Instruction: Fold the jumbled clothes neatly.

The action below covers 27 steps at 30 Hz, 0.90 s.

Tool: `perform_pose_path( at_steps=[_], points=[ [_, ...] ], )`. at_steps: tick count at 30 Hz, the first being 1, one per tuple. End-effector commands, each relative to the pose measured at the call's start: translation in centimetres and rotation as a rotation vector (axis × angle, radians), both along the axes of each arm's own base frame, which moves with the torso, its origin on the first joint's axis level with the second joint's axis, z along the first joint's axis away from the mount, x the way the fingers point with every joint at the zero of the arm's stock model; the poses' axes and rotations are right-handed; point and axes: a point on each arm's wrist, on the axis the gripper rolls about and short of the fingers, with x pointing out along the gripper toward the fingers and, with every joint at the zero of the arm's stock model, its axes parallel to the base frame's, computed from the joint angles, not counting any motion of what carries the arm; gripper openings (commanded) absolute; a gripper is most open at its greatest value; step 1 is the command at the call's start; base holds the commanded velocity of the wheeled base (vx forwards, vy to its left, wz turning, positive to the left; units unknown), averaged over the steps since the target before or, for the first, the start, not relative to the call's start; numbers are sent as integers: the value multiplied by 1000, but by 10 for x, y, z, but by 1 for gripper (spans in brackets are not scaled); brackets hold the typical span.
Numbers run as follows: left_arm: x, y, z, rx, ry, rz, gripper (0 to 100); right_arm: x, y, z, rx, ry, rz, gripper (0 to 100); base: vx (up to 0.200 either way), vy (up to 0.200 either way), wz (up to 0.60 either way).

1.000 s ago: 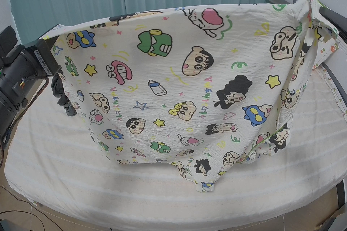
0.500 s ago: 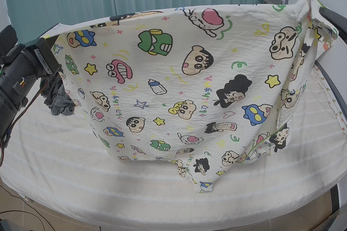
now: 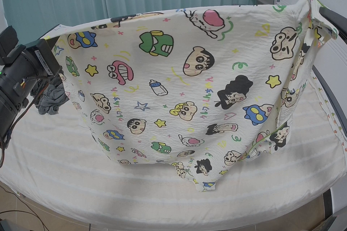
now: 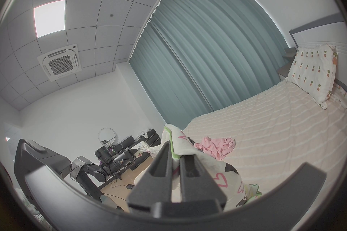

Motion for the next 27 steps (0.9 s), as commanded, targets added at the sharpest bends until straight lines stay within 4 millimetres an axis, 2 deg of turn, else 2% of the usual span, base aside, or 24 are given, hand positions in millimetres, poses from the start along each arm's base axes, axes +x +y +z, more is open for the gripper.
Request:
perform_pose_path(
  at_steps=[1, 22, 27],
  points=[
    [1, -1, -1, 3, 4, 1, 0, 0, 0, 0, 0, 1, 1, 0, 0, 0, 0],
    [7, -5, -8, 5, 38, -12, 0, 2, 1, -1, -3, 7, 1, 0, 0, 0, 0],
    [21, -12, -9, -3, 56, -10, 0, 18, 4, 0, -8, 24, -23, 0, 0, 0, 0]
  ],
)
